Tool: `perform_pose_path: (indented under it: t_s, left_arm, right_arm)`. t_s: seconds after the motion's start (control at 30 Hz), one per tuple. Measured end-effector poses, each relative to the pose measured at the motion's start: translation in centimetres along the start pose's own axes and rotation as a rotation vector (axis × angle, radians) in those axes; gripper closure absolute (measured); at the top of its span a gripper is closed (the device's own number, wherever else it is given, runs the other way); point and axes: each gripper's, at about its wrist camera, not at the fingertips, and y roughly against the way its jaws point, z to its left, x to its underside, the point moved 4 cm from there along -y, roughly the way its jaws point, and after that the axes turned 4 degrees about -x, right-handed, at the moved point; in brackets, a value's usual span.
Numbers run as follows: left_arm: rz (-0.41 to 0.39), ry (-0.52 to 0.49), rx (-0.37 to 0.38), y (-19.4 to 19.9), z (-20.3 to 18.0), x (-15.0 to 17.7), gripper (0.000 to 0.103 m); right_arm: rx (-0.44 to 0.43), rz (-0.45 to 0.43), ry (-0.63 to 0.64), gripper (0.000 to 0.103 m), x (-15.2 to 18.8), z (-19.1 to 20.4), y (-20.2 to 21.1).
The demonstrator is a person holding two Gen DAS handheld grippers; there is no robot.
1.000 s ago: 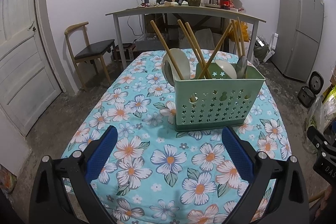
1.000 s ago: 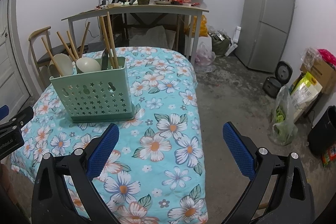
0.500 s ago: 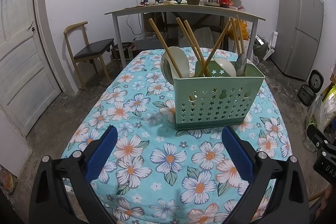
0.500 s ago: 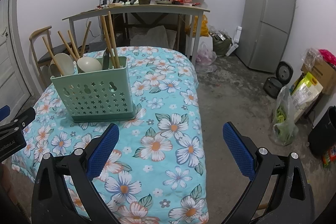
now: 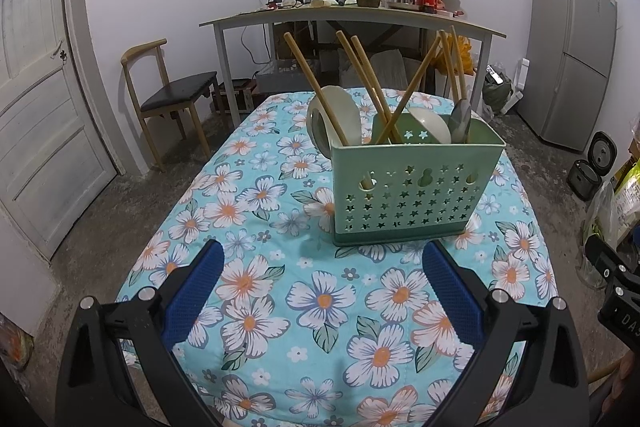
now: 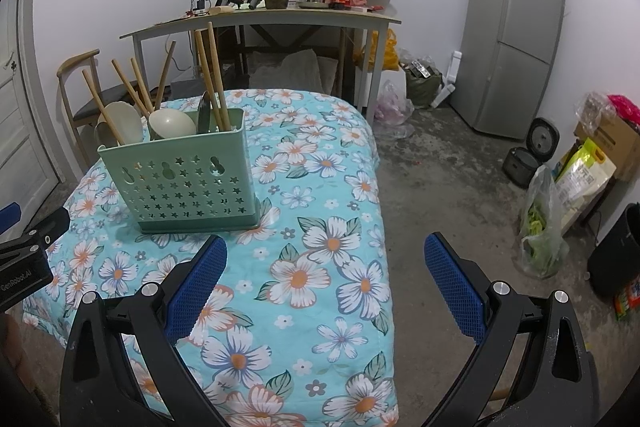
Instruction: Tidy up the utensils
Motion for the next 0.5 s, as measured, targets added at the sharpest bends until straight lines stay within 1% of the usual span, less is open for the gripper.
perform_pose_path:
  t_s: [0.5]
  left_arm:
    - [0.004,-0.003,0.001,-0.08,0.08,0.19,0.006]
  right_arm:
    - [0.0,0.0,0.0,0.008,0.02,-0.01,-0.02]
